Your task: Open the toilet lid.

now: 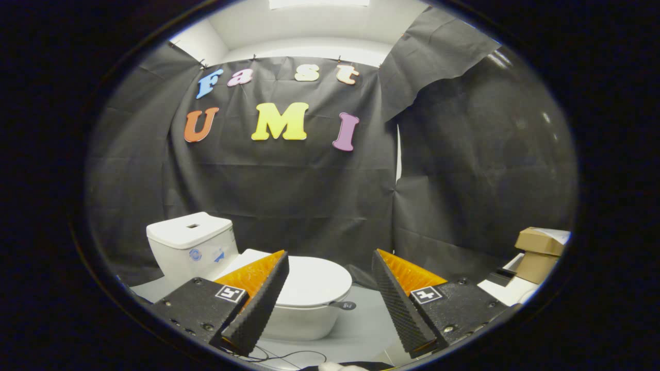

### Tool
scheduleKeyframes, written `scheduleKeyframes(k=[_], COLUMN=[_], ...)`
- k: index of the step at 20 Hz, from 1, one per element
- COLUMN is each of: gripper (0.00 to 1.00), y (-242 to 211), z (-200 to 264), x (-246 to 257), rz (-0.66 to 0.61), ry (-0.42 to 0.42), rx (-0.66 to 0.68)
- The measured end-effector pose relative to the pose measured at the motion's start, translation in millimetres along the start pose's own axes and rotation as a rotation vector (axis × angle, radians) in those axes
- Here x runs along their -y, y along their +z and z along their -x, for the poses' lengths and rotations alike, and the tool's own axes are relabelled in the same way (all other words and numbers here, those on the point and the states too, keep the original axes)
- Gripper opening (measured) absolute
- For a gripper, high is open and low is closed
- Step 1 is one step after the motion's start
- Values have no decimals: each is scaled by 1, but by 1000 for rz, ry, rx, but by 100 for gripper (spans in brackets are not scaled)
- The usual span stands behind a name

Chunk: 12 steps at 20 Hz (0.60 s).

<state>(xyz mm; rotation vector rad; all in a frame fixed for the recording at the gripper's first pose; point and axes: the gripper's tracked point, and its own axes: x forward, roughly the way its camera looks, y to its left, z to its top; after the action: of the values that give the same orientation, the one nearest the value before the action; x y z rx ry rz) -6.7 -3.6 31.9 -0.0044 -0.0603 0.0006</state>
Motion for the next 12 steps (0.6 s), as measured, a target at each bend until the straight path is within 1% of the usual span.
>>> scheduleKeyframes(k=[8,12], gripper=[100,100], y=[1,3], z=[-15,-39], x=[2,11], rz=[-3,4], ry=[2,-10], rx=[-8,-7])
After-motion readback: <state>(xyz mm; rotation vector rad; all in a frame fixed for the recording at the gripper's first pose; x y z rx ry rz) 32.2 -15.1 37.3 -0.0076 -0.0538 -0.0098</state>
